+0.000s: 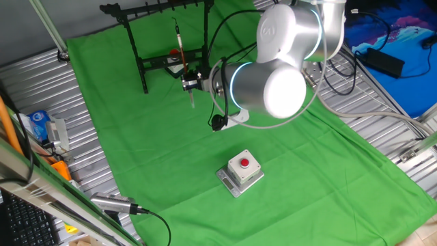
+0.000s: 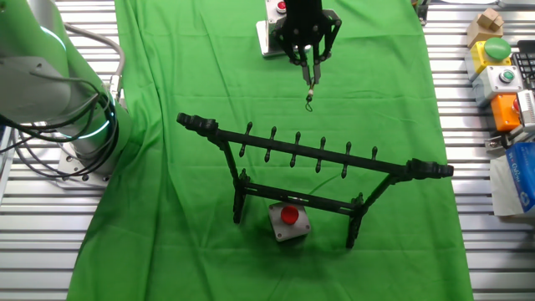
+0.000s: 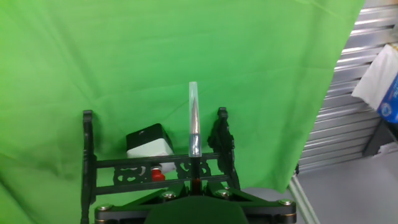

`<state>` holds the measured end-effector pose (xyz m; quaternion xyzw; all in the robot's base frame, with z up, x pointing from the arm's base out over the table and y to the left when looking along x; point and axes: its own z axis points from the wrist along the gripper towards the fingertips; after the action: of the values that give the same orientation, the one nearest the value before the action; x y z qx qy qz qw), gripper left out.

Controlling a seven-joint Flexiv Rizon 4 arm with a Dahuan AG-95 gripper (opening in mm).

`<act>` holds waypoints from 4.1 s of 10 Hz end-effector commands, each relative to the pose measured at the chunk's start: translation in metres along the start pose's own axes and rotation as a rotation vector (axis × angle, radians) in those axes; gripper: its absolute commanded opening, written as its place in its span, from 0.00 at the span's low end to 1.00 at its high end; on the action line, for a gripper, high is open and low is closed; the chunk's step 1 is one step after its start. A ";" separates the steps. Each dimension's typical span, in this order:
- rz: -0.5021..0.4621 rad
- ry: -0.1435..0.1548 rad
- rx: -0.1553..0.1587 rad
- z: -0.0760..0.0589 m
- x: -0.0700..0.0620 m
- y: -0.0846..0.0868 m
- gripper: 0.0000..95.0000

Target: Place the brush on the pen rack

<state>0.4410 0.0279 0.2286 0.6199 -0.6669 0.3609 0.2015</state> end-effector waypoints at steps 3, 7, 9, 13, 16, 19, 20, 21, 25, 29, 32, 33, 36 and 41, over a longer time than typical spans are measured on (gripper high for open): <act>0.009 -0.016 0.010 0.007 0.001 0.000 0.00; -0.002 -0.044 0.009 0.016 0.010 0.000 0.00; -0.007 -0.045 0.014 0.020 0.014 0.000 0.00; -0.019 -0.043 0.018 0.021 0.015 0.000 0.00; -0.077 0.008 0.067 0.022 0.015 0.000 0.00; -0.099 0.009 0.092 0.025 0.018 0.000 0.00; -0.106 0.005 0.097 0.026 0.020 -0.001 0.00; -0.109 0.002 0.099 0.027 0.022 -0.001 0.00; -0.110 -0.004 0.110 0.030 0.025 -0.003 0.00; -0.104 -0.009 0.115 0.035 0.023 -0.004 0.00; -0.112 -0.012 0.115 0.038 0.025 -0.004 0.00; -0.115 -0.014 0.115 0.038 0.027 -0.004 0.00; -0.110 -0.017 0.110 0.038 0.027 -0.004 0.00; -0.108 -0.015 0.110 0.038 0.028 0.000 0.00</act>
<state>0.4440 -0.0194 0.2241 0.6679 -0.6127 0.3813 0.1820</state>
